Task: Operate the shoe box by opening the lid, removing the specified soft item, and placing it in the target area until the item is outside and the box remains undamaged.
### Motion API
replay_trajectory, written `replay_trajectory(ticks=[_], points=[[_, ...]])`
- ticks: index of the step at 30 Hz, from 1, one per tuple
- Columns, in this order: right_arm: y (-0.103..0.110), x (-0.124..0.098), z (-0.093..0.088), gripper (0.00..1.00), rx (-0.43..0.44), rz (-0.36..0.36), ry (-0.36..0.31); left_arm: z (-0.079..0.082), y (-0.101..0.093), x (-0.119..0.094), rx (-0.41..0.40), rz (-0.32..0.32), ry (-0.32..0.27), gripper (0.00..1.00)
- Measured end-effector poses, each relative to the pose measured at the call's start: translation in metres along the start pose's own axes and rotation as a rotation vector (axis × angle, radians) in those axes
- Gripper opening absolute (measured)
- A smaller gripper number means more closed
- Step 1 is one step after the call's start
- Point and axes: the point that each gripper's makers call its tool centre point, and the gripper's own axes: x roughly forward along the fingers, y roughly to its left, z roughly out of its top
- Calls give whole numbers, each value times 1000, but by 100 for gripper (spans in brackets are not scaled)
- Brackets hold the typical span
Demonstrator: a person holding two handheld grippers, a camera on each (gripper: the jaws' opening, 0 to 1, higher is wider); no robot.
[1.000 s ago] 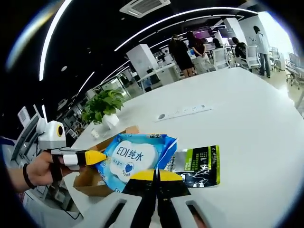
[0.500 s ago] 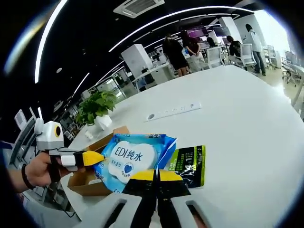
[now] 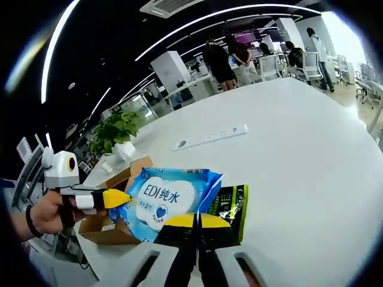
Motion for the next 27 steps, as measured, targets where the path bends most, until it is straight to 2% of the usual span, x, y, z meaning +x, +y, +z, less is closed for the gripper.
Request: replay_trajectory(ticks=[14, 27], points=[[-23, 21, -5, 0, -8, 5, 51, -6, 7, 24, -22, 17, 15, 0], [-35, 37, -10, 0, -17, 13, 88, -14, 15, 39, -21, 46, 47, 0]])
